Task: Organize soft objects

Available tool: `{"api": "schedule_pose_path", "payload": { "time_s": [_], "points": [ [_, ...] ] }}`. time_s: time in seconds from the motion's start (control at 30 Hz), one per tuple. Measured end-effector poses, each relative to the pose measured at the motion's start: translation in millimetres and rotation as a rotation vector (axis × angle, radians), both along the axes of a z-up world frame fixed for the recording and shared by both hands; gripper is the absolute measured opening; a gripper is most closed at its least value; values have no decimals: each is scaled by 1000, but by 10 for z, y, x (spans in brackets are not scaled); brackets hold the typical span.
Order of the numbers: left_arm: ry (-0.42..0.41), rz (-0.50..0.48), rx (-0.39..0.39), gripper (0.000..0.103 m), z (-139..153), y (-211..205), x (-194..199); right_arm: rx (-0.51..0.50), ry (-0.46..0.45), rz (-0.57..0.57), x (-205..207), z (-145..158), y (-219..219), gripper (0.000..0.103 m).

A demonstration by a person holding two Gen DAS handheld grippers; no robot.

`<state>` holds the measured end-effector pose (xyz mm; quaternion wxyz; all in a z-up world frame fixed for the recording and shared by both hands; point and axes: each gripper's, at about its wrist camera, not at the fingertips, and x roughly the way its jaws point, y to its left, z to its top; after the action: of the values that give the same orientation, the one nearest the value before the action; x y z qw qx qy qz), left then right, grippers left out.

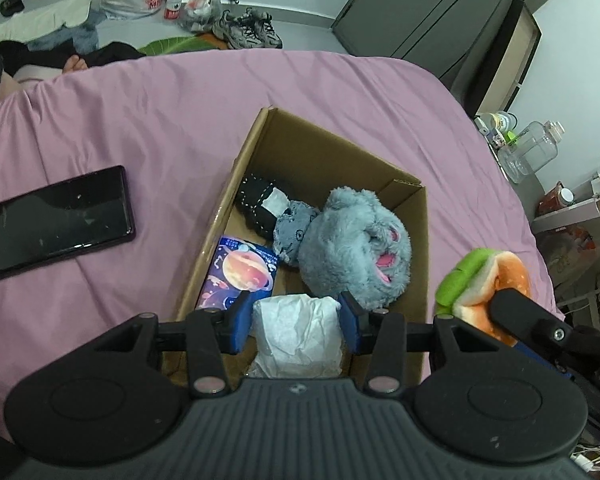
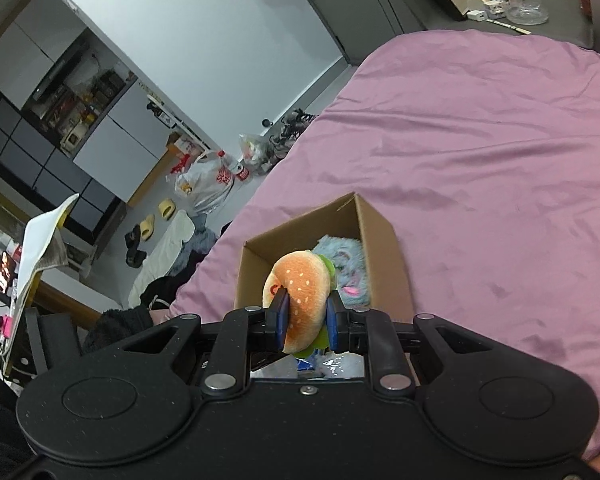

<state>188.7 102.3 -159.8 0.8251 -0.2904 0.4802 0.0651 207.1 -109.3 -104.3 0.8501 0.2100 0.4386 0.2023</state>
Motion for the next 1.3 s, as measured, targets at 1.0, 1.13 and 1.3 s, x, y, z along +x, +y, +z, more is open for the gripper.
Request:
{"api": "schedule_pose_path", "payload": {
  "time_s": [1.0,1.13,1.3],
  "points": [
    [-66,-4,38,67,505,250,-260,50,2,-64,-175,181,-9,54],
    [-95,-25,70,78,648,138,-357,40,-6,-95,-302,210,-185,65],
    [-117,-51,95,85,809,2,-491,44,-16,-112,-487,261,-380,79]
  ]
}}
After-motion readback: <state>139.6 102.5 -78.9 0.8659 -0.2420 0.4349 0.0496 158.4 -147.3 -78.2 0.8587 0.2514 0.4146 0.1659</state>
